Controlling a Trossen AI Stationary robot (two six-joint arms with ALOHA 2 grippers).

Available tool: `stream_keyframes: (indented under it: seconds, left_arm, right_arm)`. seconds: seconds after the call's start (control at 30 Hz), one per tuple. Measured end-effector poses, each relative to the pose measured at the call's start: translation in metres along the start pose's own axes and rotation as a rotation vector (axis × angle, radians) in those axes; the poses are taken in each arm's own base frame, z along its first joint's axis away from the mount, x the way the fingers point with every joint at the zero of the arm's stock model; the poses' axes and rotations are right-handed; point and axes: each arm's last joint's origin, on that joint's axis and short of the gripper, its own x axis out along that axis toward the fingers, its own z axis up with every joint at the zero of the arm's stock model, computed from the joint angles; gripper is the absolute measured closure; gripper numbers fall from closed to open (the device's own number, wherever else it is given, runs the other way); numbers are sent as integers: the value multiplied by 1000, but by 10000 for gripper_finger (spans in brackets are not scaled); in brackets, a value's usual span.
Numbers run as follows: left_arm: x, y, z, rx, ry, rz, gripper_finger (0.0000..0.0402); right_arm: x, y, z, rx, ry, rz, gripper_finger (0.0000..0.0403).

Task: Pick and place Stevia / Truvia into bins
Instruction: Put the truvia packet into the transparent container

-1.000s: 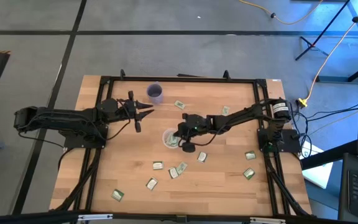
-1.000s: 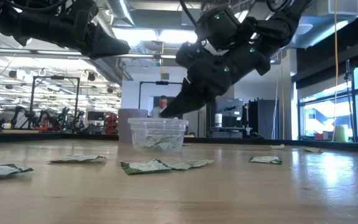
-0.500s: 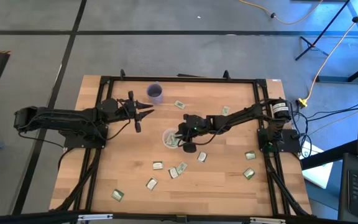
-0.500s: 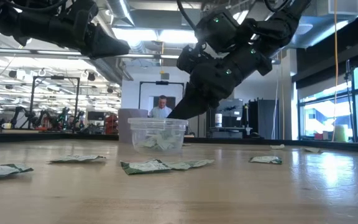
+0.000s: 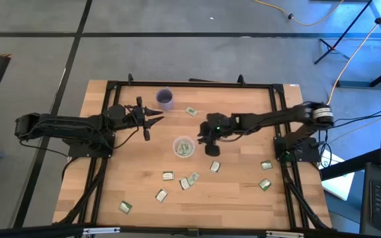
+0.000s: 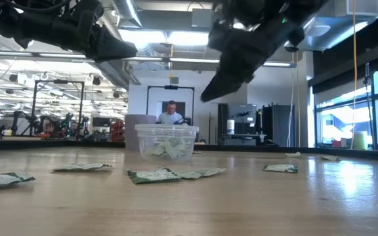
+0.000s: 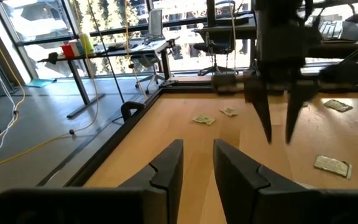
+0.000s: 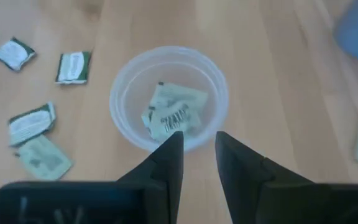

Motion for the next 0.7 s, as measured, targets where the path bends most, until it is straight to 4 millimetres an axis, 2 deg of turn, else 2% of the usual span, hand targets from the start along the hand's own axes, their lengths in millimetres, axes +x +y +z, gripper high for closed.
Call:
stream_keyframes:
  seconds: [0.17, 0.33, 0.53, 0.7]
  left_arm:
    - [0, 0, 0, -15, -1, -1, 318]
    - [0, 0, 0, -16, 0, -1, 318]
    - [0, 0, 0, -19, 0, -1, 318]
    - [0, 0, 0, -19, 0, -2, 318]
  right_arm:
    - [-42, -1, -6, 104, 125, -13, 305]
    - [-76, 1, -21, 282, 289, -50, 305]
    - [-104, 10, -43, 541, 508, -151, 305]
    - [-117, 21, -62, 684, 675, -346, 305]
